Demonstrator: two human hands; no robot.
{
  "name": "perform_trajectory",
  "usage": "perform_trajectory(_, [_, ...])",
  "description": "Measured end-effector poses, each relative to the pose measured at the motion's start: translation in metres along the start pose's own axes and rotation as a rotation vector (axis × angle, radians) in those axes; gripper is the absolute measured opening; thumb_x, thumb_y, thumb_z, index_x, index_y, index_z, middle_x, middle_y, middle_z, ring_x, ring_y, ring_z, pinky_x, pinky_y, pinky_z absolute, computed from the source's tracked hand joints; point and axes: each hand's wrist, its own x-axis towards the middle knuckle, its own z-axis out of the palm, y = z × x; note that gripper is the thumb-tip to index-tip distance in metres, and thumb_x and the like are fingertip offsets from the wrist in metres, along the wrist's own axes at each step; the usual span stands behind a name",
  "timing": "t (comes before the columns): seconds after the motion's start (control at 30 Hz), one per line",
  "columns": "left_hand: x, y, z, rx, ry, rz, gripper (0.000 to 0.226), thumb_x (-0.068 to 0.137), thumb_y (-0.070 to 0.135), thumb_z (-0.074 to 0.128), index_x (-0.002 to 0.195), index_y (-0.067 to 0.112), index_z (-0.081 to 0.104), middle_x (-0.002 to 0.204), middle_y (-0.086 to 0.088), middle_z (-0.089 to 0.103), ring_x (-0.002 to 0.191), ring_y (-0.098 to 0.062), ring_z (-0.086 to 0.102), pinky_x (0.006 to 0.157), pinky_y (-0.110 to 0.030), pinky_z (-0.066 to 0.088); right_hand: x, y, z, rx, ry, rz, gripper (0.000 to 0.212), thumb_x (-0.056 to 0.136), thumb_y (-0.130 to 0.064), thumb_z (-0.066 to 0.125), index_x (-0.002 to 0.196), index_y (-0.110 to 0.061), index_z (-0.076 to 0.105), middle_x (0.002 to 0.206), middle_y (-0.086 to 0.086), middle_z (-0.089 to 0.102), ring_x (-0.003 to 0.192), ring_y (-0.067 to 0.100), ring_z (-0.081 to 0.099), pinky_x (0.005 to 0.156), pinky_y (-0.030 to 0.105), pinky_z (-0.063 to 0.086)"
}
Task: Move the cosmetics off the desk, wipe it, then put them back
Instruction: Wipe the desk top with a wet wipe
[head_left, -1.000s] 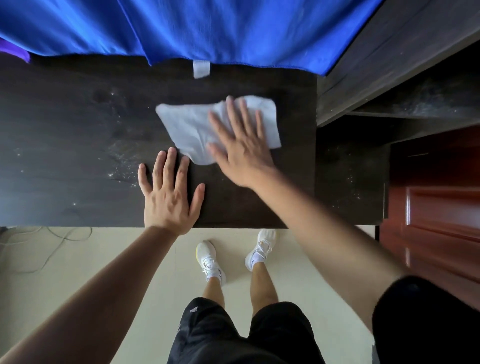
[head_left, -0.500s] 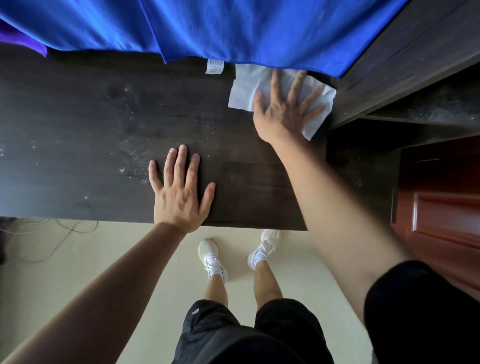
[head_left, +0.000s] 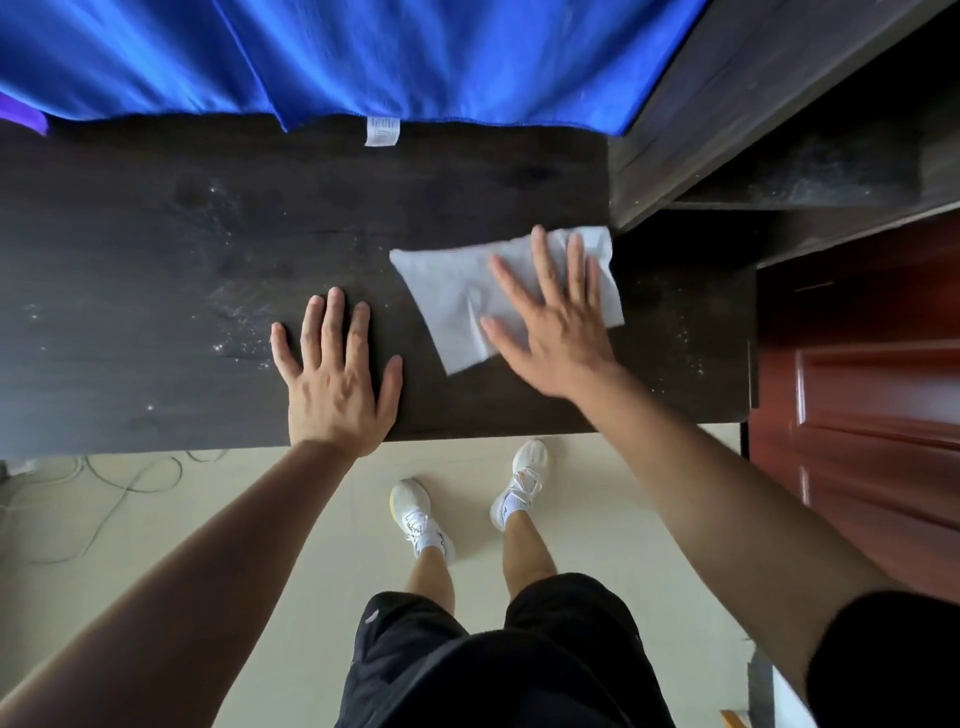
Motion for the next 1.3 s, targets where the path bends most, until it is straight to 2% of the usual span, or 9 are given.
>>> perform_trajectory(0.17, [0.001,-0.001,0.001,-0.020,0.036,0.010,0.065,0.097,0.053,0.034,0.148,0.011,0.036,0.160,-0.012,0.026,0.149,-0.031,0.018,0.118,-0.061,0.007,0.065,-0.015,-0.012,0.055,0.020,0.278,0.072,0.093,-0.076,0.010,0.157,-0.045,-0.003,0.168,0.007,-0.013,0.149,0.049,-0.015,0.114,0.073,-0.005])
perform_trajectory(0.37, [0.001,-0.001,-0.003,-0.056,0.011,-0.001,0.064,0.096,0.051,0.035,0.147,0.011,0.037,0.160,-0.013,0.027,0.148,-0.031,0.020,0.118,-0.062,0.008,-0.054,-0.052,0.029,0.062,0.100,0.167,0.069,0.098,-0.070,0.021,0.159,-0.041,0.008,0.169,0.008,-0.002,0.150,0.050,-0.007,0.113,0.074,0.005])
perform_trajectory(0.6, [-0.008,-0.007,-0.017,-0.063,0.019,-0.004,0.064,0.099,0.051,0.028,0.152,0.016,0.032,0.164,-0.015,0.012,0.151,-0.033,0.009,0.117,-0.065,0.000,-0.113,-0.035,0.041,0.038,0.046,0.203,0.070,0.098,-0.073,0.017,0.158,-0.043,-0.001,0.169,0.008,-0.010,0.150,0.050,-0.012,0.113,0.076,0.006])
perform_trajectory(0.67, [-0.007,-0.031,-0.022,-0.042,0.045,-0.025,0.065,0.099,0.054,0.024,0.155,0.021,0.024,0.165,-0.013,0.007,0.152,-0.033,0.005,0.117,-0.065,-0.001,-0.104,-0.050,0.040,0.035,0.043,0.202,0.071,0.097,-0.073,0.016,0.159,-0.041,0.000,0.168,0.010,-0.010,0.149,0.053,-0.010,0.112,0.077,0.005])
perform_trajectory(0.77, [-0.006,-0.090,-0.026,0.012,0.038,-0.064,0.068,0.099,0.057,0.022,0.157,0.023,0.017,0.166,-0.012,0.002,0.152,-0.033,0.001,0.115,-0.068,-0.001,-0.082,-0.095,0.040,0.010,0.032,0.025,0.072,0.096,-0.075,0.014,0.159,-0.041,0.003,0.169,0.010,-0.007,0.149,0.053,-0.008,0.113,0.077,0.001])
perform_trajectory(0.93, [-0.006,-0.149,-0.023,-0.055,0.087,-0.255,0.068,0.099,0.056,0.027,0.155,0.017,0.022,0.165,-0.015,0.010,0.151,-0.034,0.008,0.115,-0.069,0.006,-0.009,-0.137,0.026,-0.043,-0.023,-0.141,0.073,0.091,-0.080,0.006,0.156,-0.048,-0.003,0.168,0.004,-0.017,0.150,0.047,-0.017,0.113,0.073,-0.011])
perform_trajectory(1.1, [-0.005,-0.149,-0.019,-0.093,0.132,-0.247,0.064,0.099,0.053,0.031,0.151,0.016,0.030,0.163,-0.012,0.020,0.149,-0.033,0.018,0.116,-0.064,0.009,0.093,-0.141,-0.001,-0.011,-0.079,-0.010,0.076,0.083,-0.086,0.002,0.151,-0.055,-0.010,0.166,-0.001,-0.024,0.149,0.044,-0.022,0.113,0.071,-0.015])
perform_trajectory(1.23, [-0.002,-0.152,-0.014,-0.099,0.156,-0.237,0.061,0.099,0.053,0.031,0.146,0.015,0.038,0.161,-0.010,0.027,0.149,-0.031,0.019,0.117,-0.064,0.008,0.152,-0.160,-0.015,0.003,-0.051,0.141,0.079,0.083,-0.085,-0.002,0.154,-0.050,-0.011,0.167,0.004,-0.019,0.151,0.048,-0.009,0.114,0.072,-0.008])
perform_trajectory(1.3, [-0.003,-0.154,-0.014,-0.092,0.146,-0.238,0.061,0.100,0.053,0.030,0.146,0.015,0.039,0.161,-0.010,0.028,0.150,-0.030,0.018,0.117,-0.064,0.008,0.149,-0.177,-0.011,0.017,-0.055,0.110,0.078,0.086,-0.083,0.001,0.155,-0.048,-0.008,0.168,0.004,-0.016,0.151,0.047,-0.008,0.115,0.072,-0.006])
